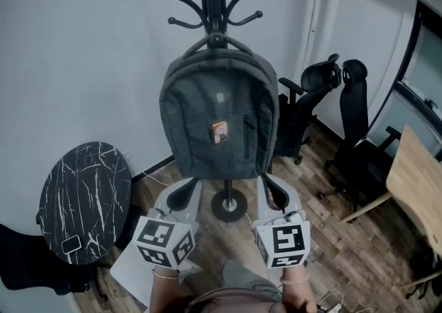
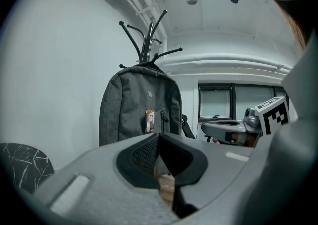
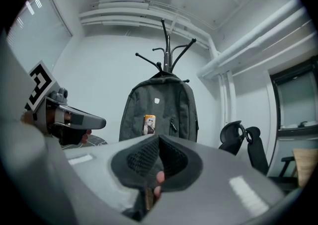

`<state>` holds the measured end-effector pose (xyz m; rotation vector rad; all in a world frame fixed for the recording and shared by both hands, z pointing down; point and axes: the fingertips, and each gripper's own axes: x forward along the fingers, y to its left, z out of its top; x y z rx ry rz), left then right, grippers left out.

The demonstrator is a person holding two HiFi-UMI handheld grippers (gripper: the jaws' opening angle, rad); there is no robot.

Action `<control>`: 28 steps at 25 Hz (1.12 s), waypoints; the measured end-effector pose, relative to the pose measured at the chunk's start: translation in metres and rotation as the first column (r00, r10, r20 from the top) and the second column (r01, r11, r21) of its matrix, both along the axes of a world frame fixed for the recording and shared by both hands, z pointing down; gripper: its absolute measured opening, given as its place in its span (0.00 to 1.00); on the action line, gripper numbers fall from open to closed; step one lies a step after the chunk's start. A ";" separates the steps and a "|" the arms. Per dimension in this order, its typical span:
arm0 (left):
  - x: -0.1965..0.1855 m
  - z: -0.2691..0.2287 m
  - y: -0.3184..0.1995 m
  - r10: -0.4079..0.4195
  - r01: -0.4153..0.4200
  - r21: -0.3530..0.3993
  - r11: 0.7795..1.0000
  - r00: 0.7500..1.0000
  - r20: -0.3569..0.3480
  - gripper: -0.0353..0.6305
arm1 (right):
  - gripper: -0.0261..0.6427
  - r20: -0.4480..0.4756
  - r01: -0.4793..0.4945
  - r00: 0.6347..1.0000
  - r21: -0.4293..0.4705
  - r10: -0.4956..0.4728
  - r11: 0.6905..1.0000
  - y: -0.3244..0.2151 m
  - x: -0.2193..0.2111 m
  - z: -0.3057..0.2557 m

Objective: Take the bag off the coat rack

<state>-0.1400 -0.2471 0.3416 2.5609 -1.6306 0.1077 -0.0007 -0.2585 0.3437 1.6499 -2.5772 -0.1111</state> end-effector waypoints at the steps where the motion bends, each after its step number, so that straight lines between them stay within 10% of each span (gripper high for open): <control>1: -0.002 0.000 -0.003 -0.005 0.005 0.000 1.000 1.000 -0.001 0.07 | 0.04 0.000 -0.001 1.000 0.000 0.001 1.000 -0.003 0.001 0.000; 28: -0.054 0.007 -0.070 -0.141 0.140 -0.022 0.990 0.990 -0.025 0.18 | 0.15 -0.064 -0.024 0.998 -0.022 0.022 0.999 -0.082 0.018 0.012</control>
